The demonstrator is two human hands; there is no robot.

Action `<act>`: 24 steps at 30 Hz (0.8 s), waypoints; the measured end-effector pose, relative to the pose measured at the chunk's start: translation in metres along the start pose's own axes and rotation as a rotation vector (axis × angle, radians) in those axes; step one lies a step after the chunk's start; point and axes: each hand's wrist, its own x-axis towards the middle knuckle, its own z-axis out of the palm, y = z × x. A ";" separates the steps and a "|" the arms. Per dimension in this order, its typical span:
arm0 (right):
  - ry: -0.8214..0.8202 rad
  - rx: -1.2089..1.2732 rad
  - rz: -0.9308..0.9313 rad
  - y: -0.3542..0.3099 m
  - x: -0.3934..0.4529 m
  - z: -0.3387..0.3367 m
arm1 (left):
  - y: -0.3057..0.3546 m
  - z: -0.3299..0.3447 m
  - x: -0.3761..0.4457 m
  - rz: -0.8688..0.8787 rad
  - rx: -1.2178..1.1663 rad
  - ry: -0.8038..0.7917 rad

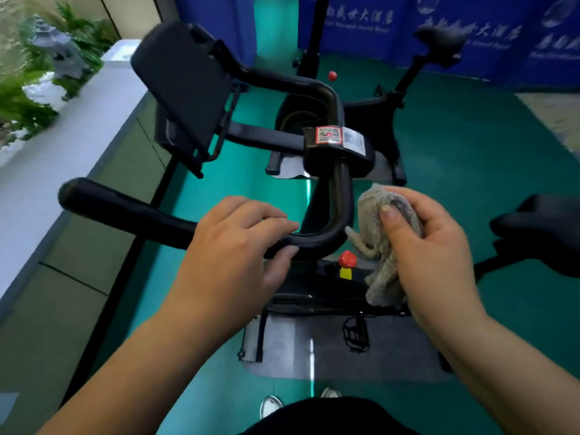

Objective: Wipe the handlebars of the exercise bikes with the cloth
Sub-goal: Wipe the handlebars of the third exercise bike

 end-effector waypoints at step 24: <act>0.024 0.326 0.346 0.061 0.014 0.029 | 0.047 0.033 0.020 -0.130 0.108 -0.112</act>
